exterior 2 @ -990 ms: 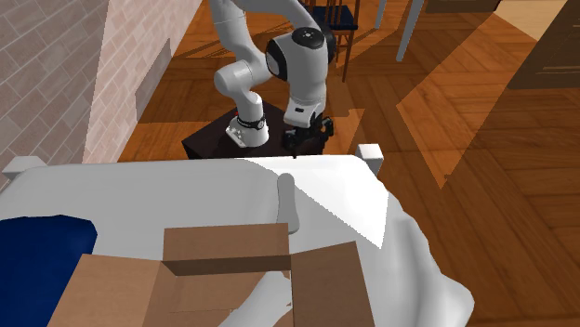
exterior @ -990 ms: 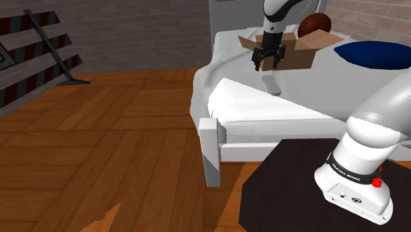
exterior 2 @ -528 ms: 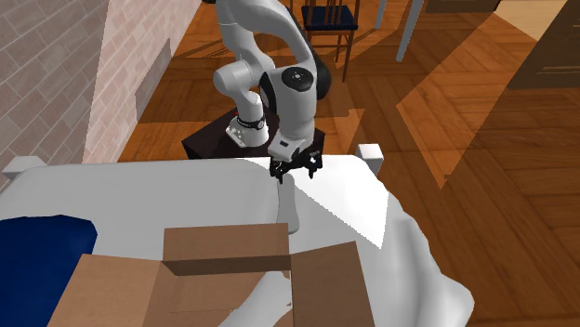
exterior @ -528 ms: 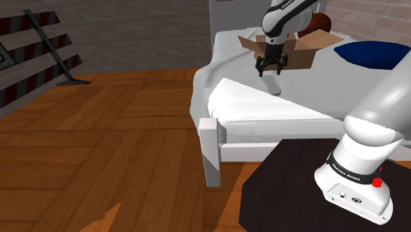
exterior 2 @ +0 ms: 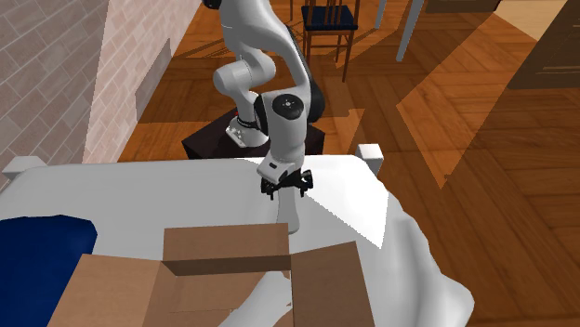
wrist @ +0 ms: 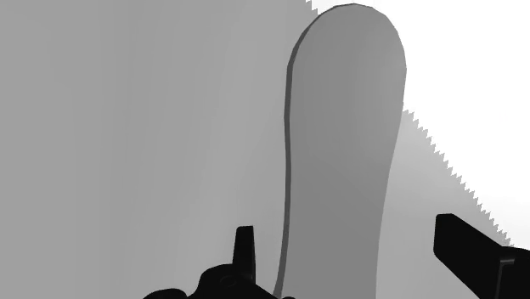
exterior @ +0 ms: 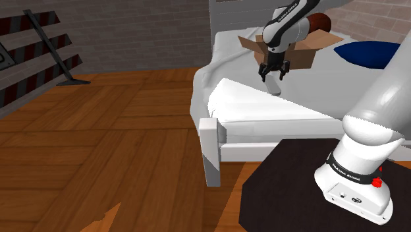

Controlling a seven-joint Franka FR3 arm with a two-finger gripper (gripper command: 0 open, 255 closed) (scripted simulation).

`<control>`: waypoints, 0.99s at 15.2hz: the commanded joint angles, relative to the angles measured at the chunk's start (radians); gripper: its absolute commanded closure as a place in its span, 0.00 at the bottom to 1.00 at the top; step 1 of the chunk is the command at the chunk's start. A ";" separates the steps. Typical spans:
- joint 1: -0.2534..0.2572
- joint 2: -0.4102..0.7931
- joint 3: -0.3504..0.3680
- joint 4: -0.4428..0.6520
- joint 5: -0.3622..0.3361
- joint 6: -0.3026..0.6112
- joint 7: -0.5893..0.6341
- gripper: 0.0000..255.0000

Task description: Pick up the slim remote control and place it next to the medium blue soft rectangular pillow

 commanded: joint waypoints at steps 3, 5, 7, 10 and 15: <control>-0.001 0.036 -0.001 -0.015 0.010 0.050 -0.006 0.00; -0.001 0.036 -0.001 -0.015 0.010 0.050 -0.006 0.00; -0.001 0.036 -0.001 -0.015 0.010 0.050 -0.006 0.00; -0.001 0.035 -0.001 -0.015 0.010 0.050 -0.006 0.00; -0.001 0.035 -0.001 -0.015 0.010 0.050 -0.006 1.00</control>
